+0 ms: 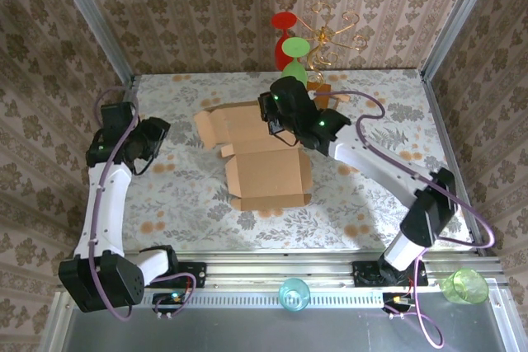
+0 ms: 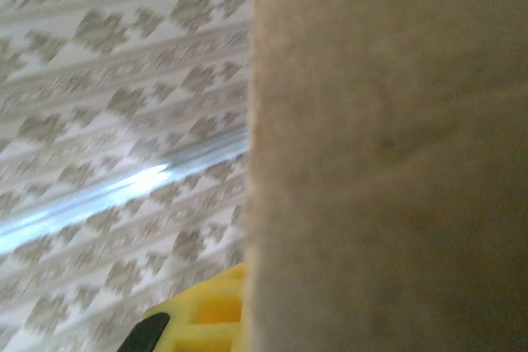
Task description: Fold the paper box
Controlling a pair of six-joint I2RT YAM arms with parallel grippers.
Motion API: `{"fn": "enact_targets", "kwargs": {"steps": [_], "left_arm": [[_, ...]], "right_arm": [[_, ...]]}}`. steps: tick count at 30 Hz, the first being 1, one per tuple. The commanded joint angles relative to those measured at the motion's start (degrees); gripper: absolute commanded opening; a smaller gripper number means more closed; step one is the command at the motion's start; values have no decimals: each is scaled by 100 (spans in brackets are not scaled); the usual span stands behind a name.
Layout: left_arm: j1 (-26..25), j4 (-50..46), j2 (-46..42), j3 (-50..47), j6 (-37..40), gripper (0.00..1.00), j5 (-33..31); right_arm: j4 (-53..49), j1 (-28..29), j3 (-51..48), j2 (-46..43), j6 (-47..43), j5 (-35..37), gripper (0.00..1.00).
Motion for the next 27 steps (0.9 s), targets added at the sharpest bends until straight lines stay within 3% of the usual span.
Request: {"fn": "enact_targets", "kwargs": {"steps": [1, 9, 13, 27], "left_arm": [[-174, -361, -176, 429, 386, 47, 186], [-1191, 834, 161, 352, 77, 47, 718], [-1603, 1389, 563, 335, -22, 47, 691], [-2059, 1893, 1735, 377, 55, 46, 757]], "right_arm": [[449, -193, -153, 104, 278, -205, 0], [1665, -363, -1269, 214, 429, -594, 0], [1901, -387, -1582, 201, 417, -692, 0], [2515, -529, -2135, 282, 456, -988, 0]]}}
